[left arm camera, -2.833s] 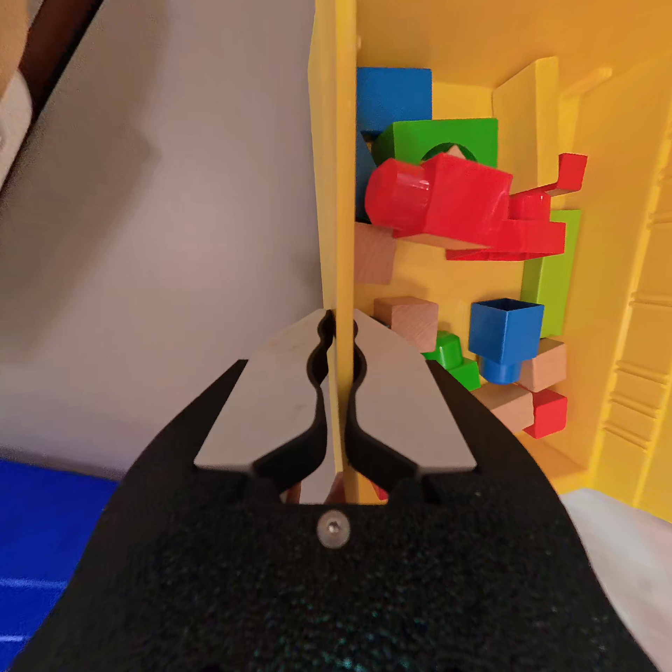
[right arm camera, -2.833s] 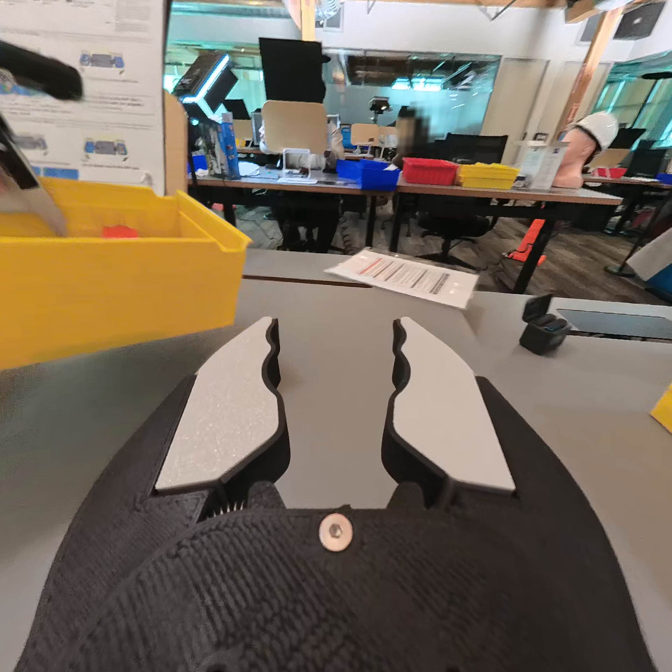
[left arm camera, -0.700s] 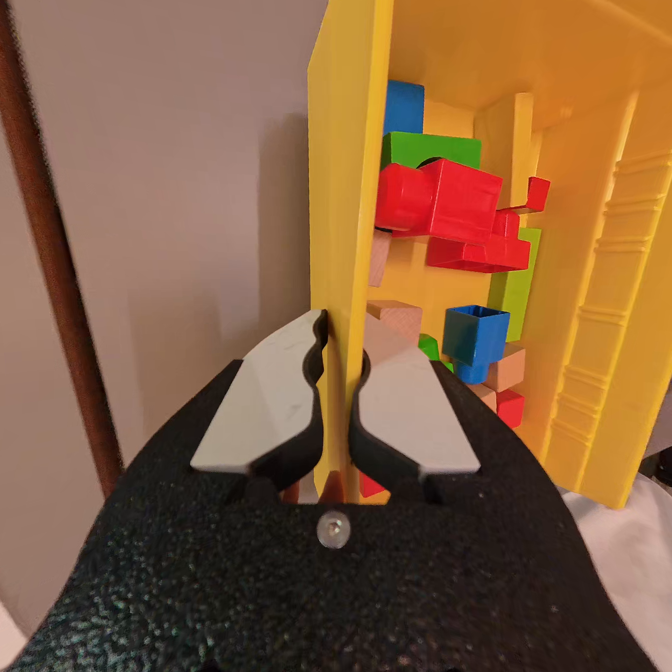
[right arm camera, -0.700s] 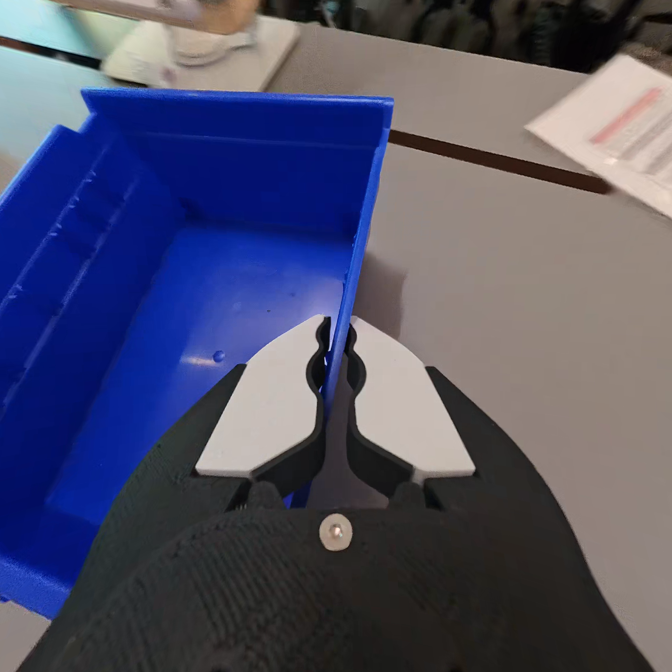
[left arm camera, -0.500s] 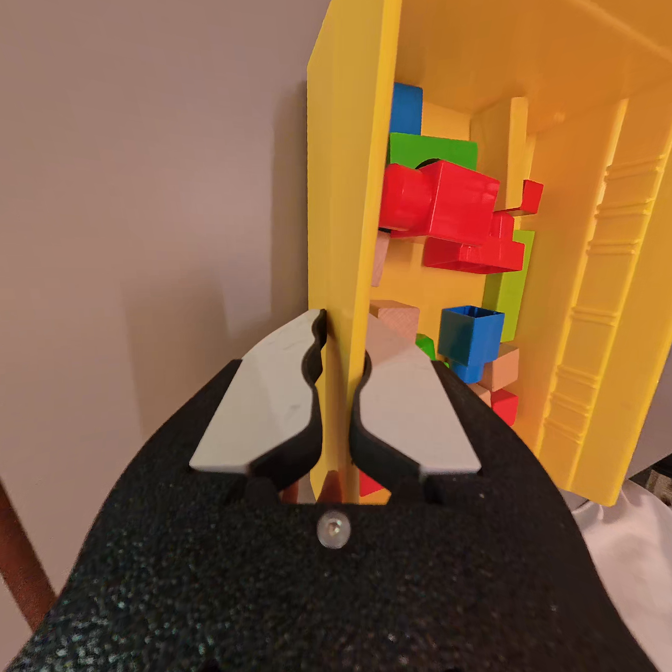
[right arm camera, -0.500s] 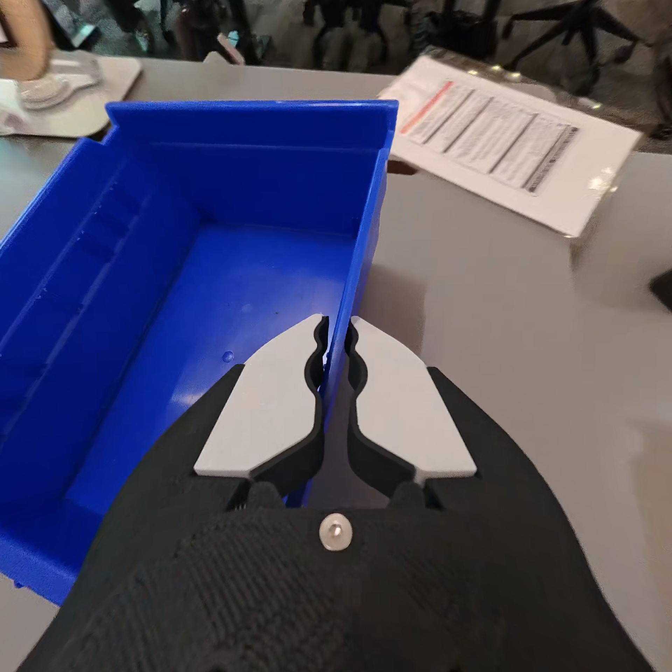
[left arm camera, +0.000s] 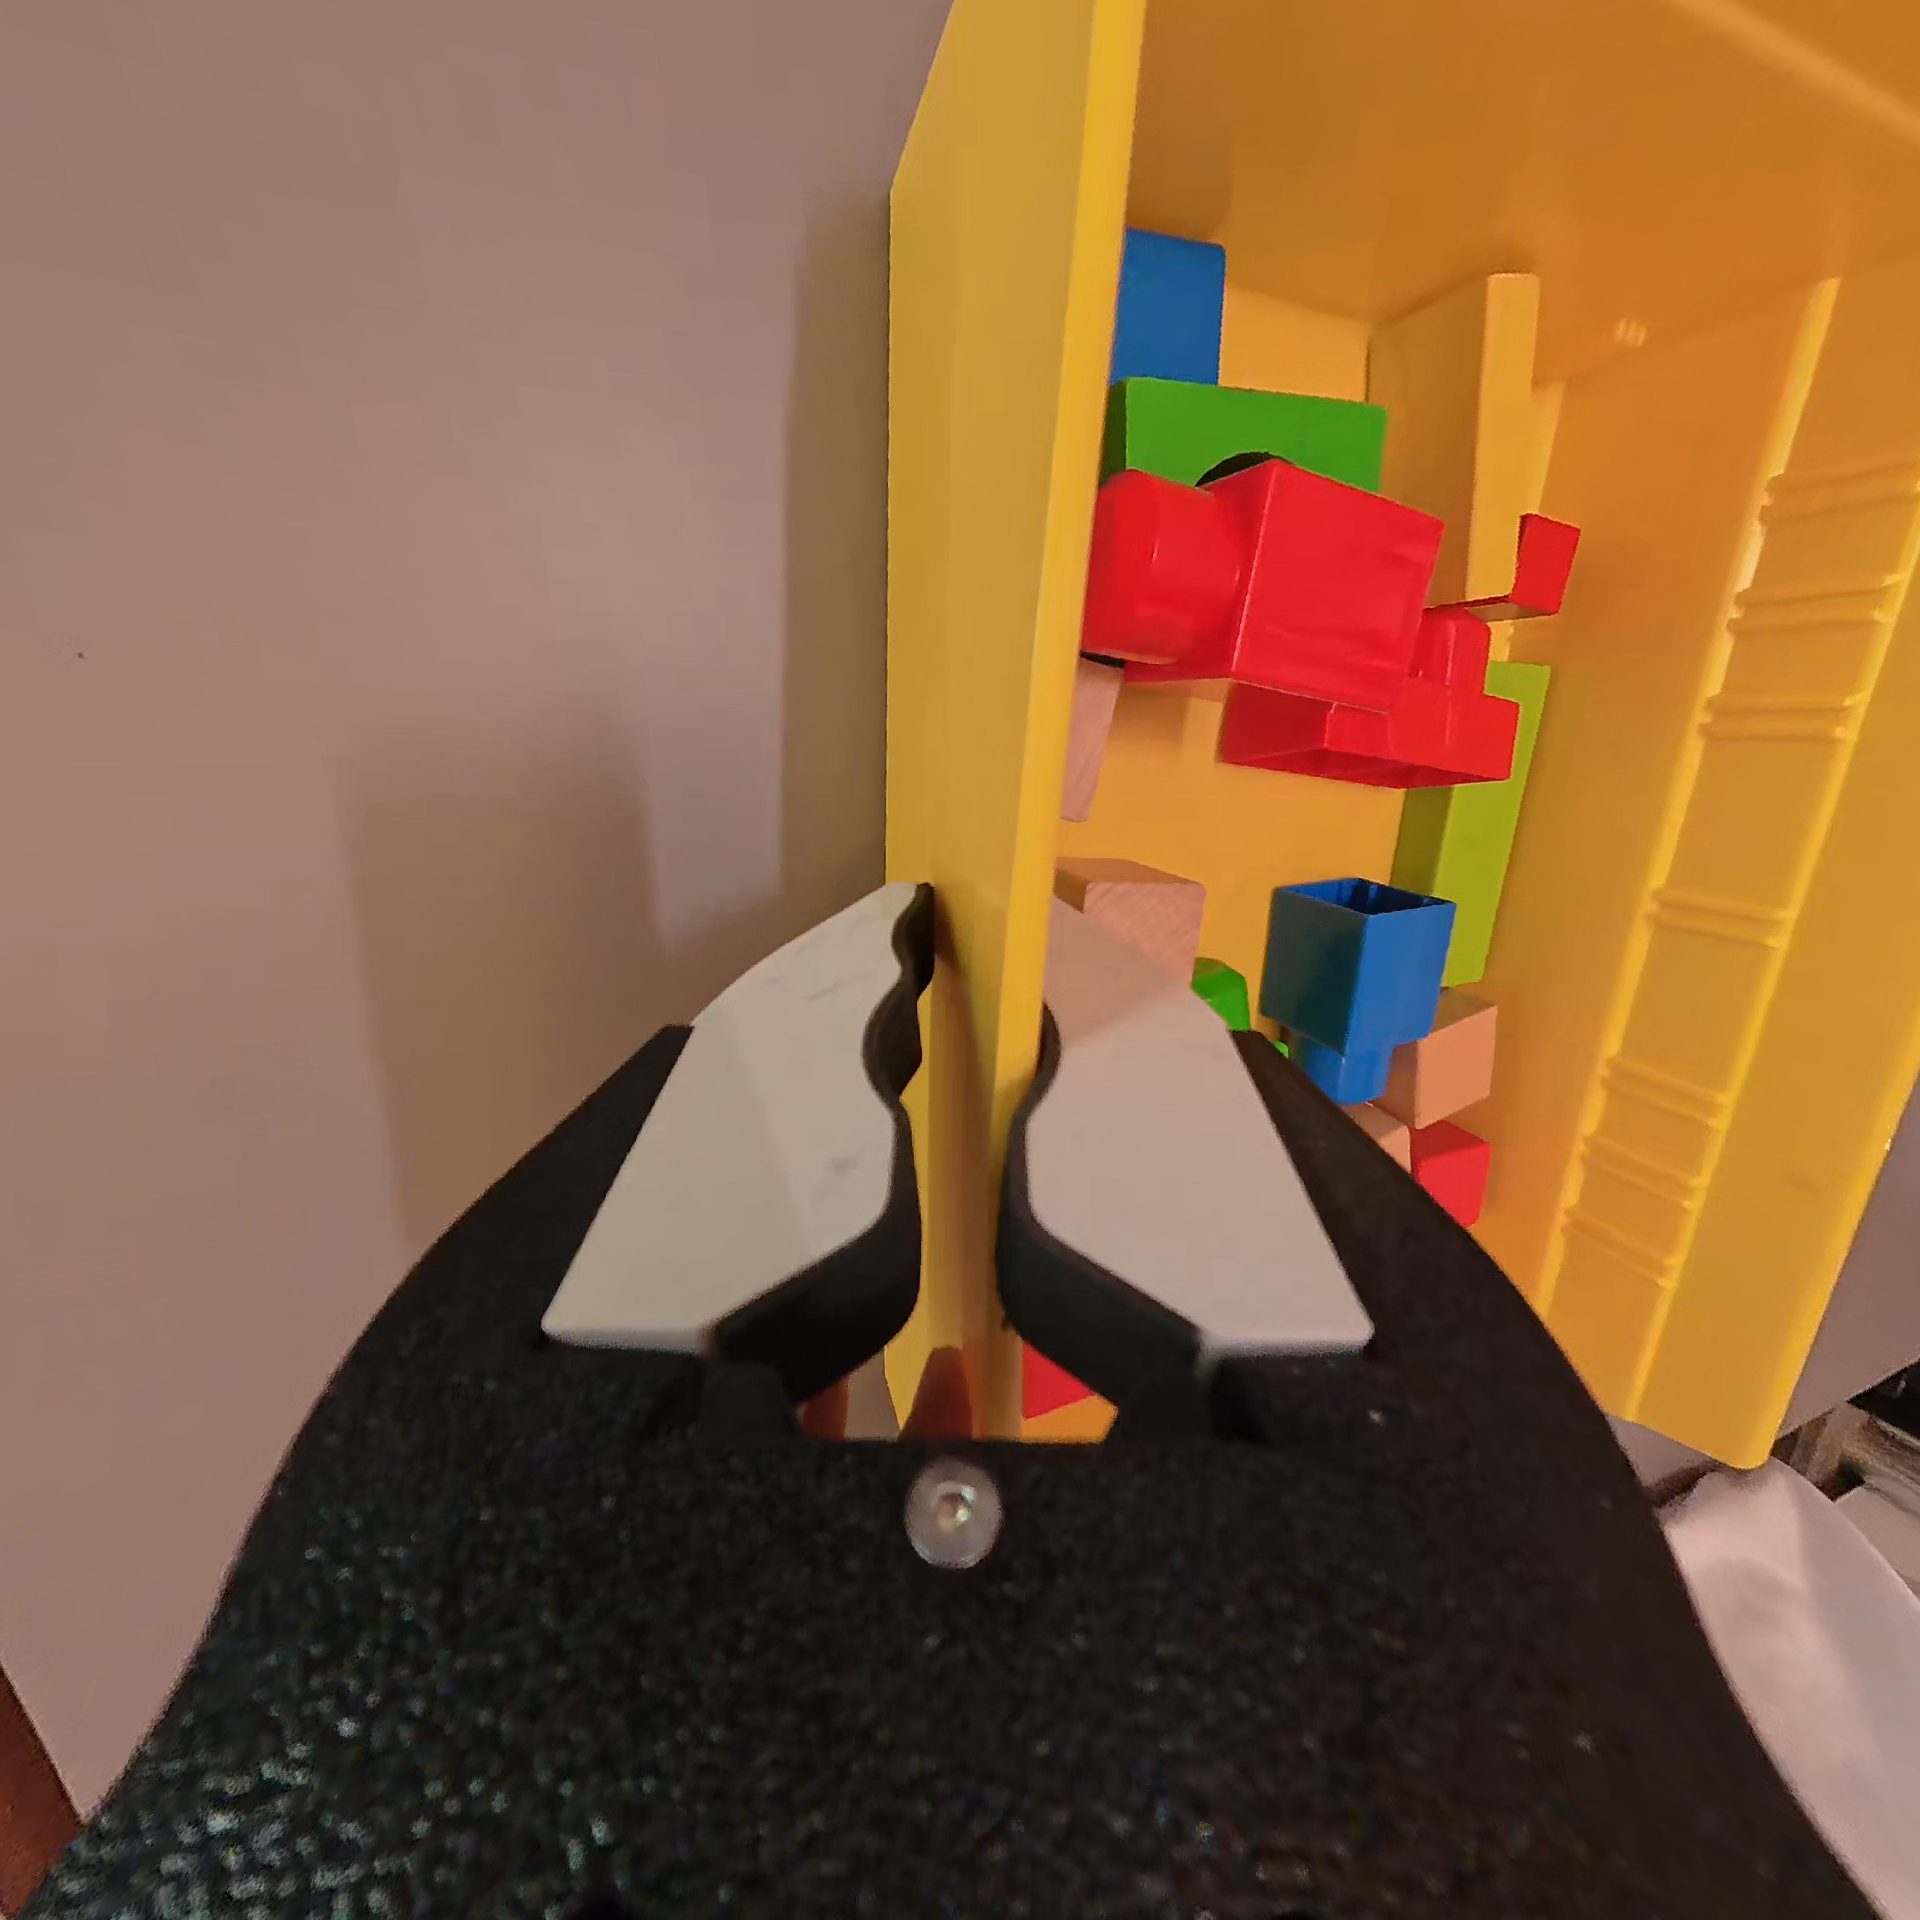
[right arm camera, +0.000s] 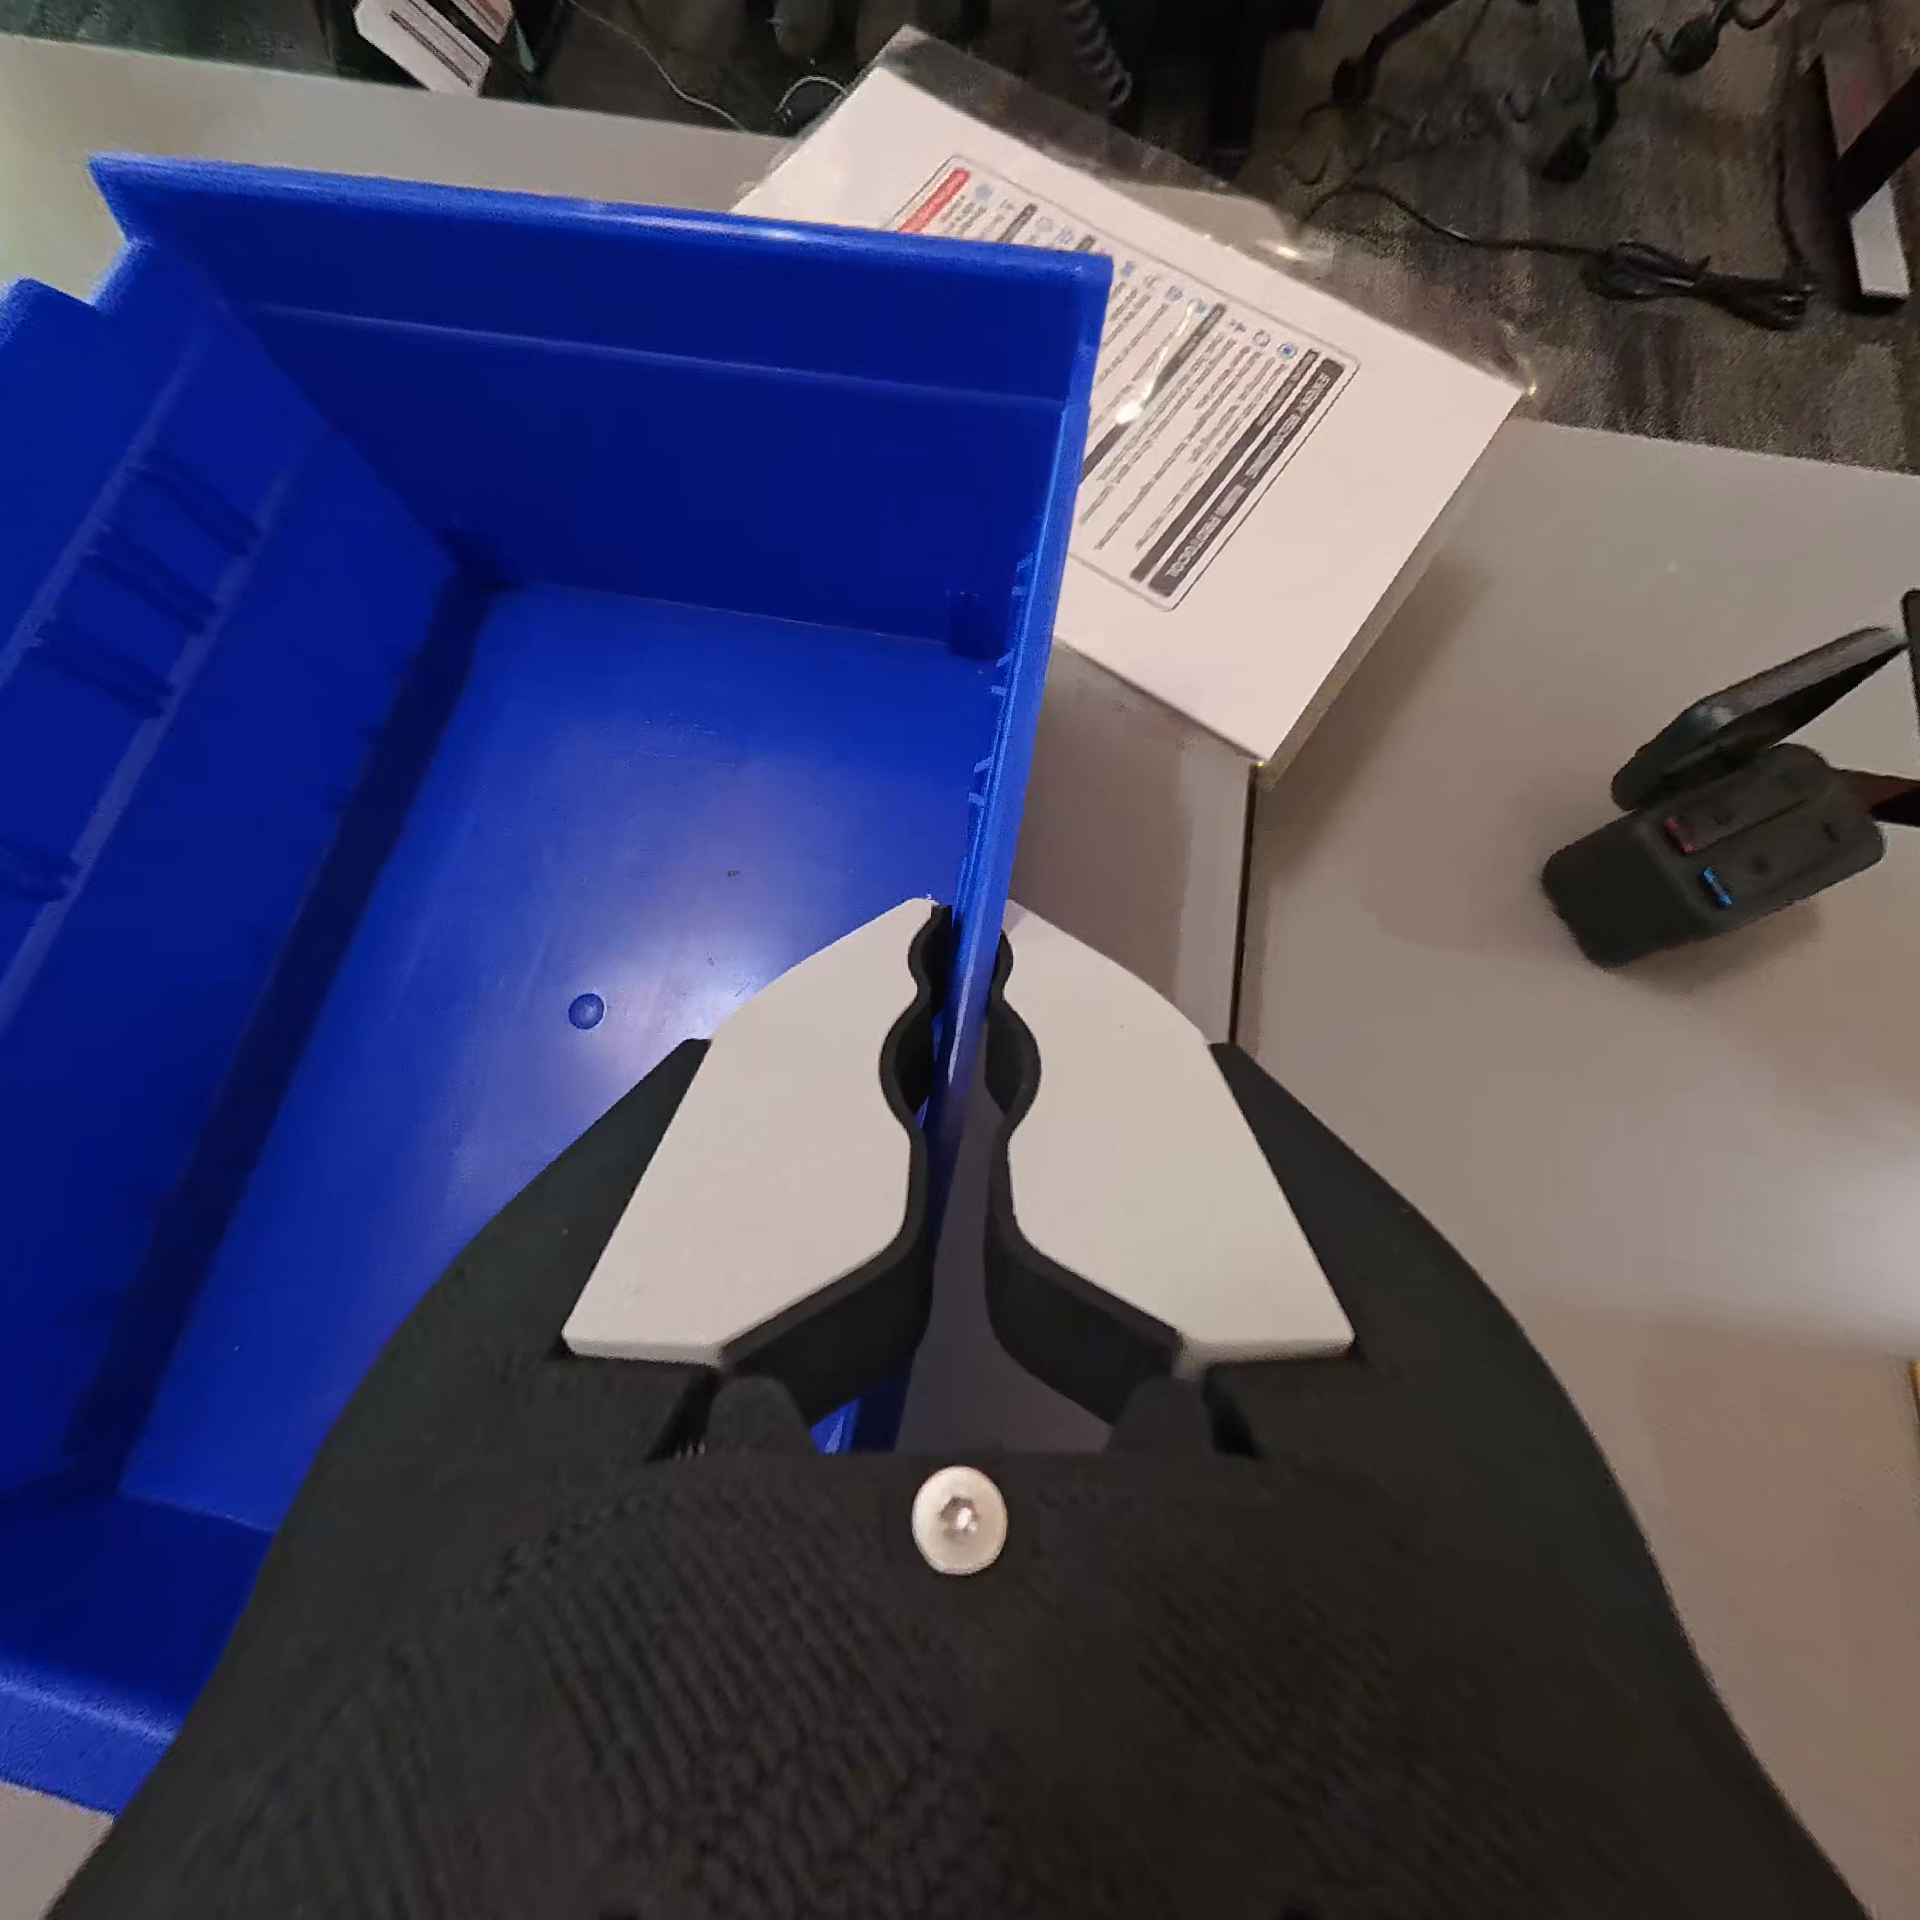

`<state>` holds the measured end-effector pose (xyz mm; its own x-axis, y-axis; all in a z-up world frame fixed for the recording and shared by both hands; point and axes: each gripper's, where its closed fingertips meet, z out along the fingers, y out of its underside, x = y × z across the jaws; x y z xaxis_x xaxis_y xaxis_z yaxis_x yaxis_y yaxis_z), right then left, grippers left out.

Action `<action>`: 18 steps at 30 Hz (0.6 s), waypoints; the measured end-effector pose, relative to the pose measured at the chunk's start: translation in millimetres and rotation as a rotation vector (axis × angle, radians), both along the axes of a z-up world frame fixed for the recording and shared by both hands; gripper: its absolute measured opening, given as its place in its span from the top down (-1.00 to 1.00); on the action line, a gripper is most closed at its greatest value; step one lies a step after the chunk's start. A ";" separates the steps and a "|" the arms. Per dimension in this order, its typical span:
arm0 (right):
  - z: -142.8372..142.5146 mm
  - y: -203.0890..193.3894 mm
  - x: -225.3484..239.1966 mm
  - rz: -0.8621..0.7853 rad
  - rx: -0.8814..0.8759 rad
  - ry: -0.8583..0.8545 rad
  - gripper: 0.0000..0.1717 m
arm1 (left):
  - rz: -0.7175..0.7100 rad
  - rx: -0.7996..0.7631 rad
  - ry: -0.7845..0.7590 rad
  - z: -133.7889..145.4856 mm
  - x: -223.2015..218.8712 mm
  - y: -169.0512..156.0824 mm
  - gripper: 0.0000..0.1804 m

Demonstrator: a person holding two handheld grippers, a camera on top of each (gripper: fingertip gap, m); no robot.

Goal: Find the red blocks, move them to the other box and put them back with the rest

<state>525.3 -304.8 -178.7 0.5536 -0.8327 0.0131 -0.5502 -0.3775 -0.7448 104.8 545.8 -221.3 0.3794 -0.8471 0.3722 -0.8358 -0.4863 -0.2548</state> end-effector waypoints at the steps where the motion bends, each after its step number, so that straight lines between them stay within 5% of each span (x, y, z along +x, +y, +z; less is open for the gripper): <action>1: -0.6 -0.3 5.3 -0.006 -0.002 -0.003 0.95 | 0.005 0.004 0.001 0.0 0.9 0.8 0.88; 18: -5.8 -4.7 23.1 0.001 -0.028 -0.118 0.83 | 0.054 0.056 -0.030 2.9 15.7 12.2 0.82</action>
